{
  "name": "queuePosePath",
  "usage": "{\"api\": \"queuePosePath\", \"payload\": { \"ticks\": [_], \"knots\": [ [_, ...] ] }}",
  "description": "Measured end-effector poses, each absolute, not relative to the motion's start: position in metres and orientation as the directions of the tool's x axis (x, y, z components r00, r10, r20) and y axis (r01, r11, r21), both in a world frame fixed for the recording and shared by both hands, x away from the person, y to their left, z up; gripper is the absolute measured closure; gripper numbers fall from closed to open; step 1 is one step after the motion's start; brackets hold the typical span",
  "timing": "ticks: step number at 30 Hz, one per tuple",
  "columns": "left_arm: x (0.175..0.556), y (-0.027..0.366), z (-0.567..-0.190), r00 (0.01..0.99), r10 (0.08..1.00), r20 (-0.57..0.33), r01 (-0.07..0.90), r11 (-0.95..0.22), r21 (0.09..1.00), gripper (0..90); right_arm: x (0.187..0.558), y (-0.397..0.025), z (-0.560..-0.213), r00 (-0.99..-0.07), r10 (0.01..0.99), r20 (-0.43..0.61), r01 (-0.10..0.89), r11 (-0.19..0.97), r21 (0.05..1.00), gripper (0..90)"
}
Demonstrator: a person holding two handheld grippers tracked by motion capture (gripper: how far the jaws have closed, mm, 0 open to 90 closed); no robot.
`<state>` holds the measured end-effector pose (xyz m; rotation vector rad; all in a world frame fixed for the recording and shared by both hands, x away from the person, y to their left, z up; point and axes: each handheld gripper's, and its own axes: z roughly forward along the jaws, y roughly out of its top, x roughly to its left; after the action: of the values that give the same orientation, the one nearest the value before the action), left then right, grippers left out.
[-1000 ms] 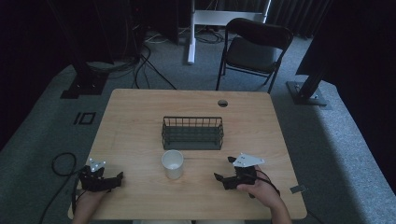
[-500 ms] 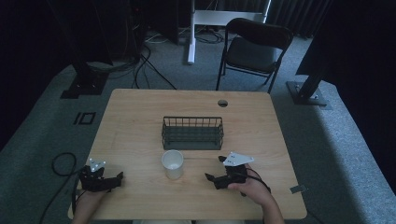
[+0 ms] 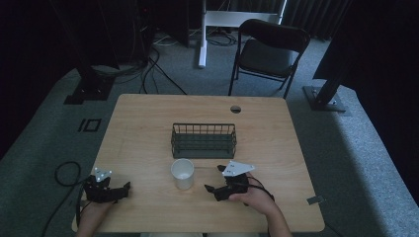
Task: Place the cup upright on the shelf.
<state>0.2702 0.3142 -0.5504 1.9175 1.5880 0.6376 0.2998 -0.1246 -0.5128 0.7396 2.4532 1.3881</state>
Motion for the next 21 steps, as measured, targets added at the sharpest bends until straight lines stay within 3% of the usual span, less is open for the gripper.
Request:
{"api": "queuePosePath", "payload": {
  "ticks": [21],
  "knots": [
    [0.27,0.314,-0.55,0.184,0.983,0.006,0.714,-0.138,0.686,0.1,0.304,-0.08,-0.515,-0.89,0.454,0.046,0.276,0.454,0.847,13.3]
  ]
}}
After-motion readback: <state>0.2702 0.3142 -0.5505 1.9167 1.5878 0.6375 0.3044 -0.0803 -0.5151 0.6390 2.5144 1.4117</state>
